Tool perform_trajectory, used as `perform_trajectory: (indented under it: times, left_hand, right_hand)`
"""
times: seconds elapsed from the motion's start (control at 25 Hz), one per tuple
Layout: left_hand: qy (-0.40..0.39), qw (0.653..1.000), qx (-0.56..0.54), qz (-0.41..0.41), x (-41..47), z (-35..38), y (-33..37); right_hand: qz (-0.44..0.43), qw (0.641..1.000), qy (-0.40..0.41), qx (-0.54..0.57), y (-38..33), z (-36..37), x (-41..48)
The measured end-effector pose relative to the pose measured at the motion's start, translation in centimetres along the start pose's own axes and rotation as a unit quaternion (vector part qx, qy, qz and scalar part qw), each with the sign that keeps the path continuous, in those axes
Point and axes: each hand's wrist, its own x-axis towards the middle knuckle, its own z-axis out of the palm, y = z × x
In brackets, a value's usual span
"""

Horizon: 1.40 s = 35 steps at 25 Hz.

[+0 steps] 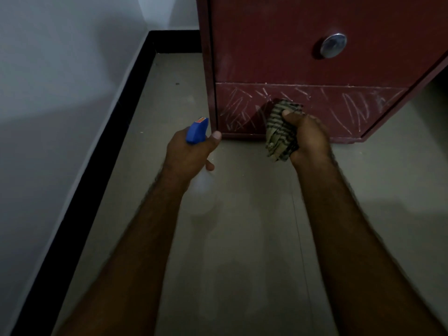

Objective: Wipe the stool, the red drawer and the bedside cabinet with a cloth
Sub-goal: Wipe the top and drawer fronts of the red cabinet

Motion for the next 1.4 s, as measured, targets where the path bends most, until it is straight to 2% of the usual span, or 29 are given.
perform_trajectory:
  times: [0.24, 0.64, 0.92, 1.12, 1.28, 1.4]
  left_hand:
    - [-0.034, 0.997, 0.021, -0.06, -0.1, 0.9, -1.6]
    - [-0.076, 0.997, 0.004, -0.011, 0.3, 2.8, 0.3]
    - [-0.065, 0.998, -0.006, 0.014, 0.2, 2.8, 1.6]
    - [-0.039, 0.999, -0.006, 0.029, 0.1, 1.4, 2.0]
    - [-0.023, 0.999, -0.01, 0.029, 0.0, 0.0, 2.2]
    - [-0.009, 1.0, -0.013, 0.024, -0.2, -1.0, 2.2]
  right_hand:
    - [0.004, 1.0, 0.025, 0.009, -0.4, -0.9, 1.2]
    - [-0.023, 0.999, 0.047, -0.001, -0.6, -1.8, 1.4]
    - [-0.072, 0.995, 0.056, -0.042, -1.5, -1.3, 0.3]
    - [-0.045, 0.994, 0.037, -0.093, 0.1, 0.5, -0.3]
    - [-0.014, 0.995, 0.017, -0.093, 2.0, 2.3, -1.5]
    - [-0.055, 0.992, 0.02, -0.111, 2.5, 3.7, -2.4]
